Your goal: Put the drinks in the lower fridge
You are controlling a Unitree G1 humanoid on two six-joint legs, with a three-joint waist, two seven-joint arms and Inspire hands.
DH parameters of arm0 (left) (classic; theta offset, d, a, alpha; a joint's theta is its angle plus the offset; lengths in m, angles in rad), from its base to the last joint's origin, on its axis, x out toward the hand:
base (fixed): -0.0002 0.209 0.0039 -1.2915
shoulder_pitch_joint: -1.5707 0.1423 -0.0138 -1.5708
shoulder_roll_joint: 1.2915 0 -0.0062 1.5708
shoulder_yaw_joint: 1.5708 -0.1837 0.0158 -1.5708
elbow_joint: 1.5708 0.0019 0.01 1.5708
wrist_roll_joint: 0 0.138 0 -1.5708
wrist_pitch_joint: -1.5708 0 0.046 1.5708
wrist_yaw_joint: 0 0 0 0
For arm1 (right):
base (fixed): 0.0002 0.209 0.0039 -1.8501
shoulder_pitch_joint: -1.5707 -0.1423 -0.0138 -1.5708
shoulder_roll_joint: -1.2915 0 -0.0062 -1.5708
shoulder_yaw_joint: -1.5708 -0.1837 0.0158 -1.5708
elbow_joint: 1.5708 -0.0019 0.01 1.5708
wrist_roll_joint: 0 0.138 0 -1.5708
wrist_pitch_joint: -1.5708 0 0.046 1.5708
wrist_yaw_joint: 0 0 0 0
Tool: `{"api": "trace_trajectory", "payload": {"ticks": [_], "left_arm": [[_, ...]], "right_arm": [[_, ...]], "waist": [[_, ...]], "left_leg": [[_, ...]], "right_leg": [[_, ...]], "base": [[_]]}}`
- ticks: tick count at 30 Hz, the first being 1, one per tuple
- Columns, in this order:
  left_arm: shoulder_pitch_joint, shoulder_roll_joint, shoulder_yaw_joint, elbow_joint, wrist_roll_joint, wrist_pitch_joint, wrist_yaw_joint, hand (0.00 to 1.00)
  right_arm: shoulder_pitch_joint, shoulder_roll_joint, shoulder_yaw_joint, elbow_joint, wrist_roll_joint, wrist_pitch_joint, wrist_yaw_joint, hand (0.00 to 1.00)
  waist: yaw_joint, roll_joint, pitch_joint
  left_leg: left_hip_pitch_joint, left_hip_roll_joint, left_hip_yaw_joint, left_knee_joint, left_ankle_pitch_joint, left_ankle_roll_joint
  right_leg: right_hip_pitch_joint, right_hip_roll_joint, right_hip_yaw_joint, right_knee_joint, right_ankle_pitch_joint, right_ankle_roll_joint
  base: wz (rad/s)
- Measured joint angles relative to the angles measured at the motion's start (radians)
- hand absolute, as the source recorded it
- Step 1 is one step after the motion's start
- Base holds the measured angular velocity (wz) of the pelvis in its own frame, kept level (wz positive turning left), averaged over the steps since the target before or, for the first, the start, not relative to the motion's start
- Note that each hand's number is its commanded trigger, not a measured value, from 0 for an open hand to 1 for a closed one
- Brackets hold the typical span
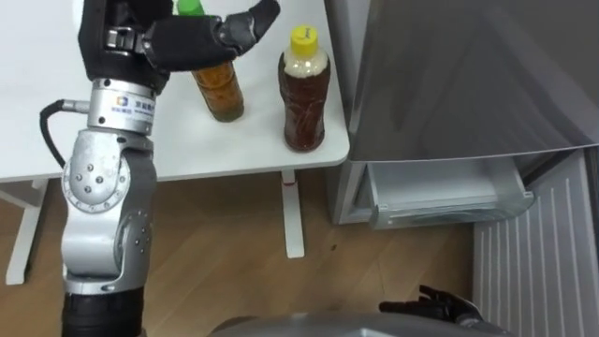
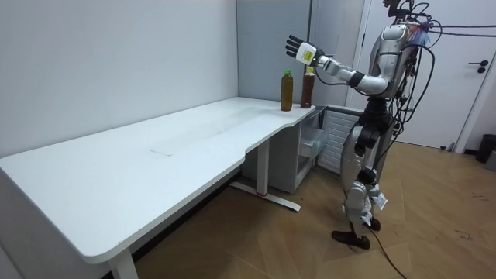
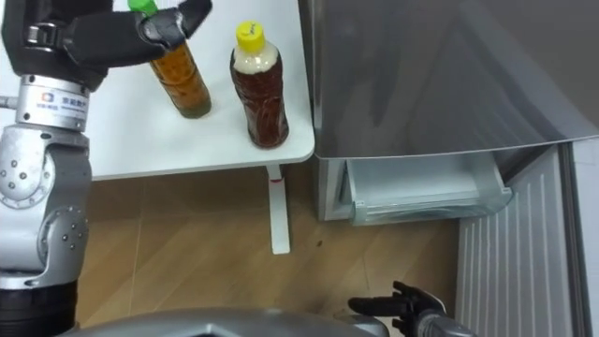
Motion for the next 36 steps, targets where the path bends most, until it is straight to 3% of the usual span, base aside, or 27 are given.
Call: {"api": "trace_trajectory", "payload": {"ticks": [11,20,36], "left_arm": [[0.0,-0.001,-0.005,0.0,0.0,0.022,-0.051,0.0],[0.0,-0.004,-0.055,0.004,0.001,0.03,-0.071,0.0],[0.007,-0.001,-0.09,0.028,0.001,0.054,-0.098,0.0]], "right_arm": [[0.0,-0.001,0.0,0.006,0.002,0.0,0.005,0.0],[-0.002,-0.009,0.003,-0.003,0.0,0.001,-0.01,0.0],[0.0,-0.012,0.01,-0.018,0.0,0.011,-0.009,0.0]], "waist": [[0.0,0.002,0.0001],[0.0,0.023,0.0016],[0.0,0.015,0.0011]], "left_leg": [[0.0,0.0,0.0,0.001,0.0,0.0],[-0.003,0.001,0.0,0.0,0.0,0.0],[-0.005,0.001,0.009,-0.003,0.0,0.0]], "right_leg": [[0.0,0.0,0.003,0.0,0.0,0.0],[-0.003,0.0,0.003,0.001,0.0,0.0],[-0.013,0.0,0.015,0.004,0.0,0.0]], "base": [[0.0],[0.0],[-0.01]]}}
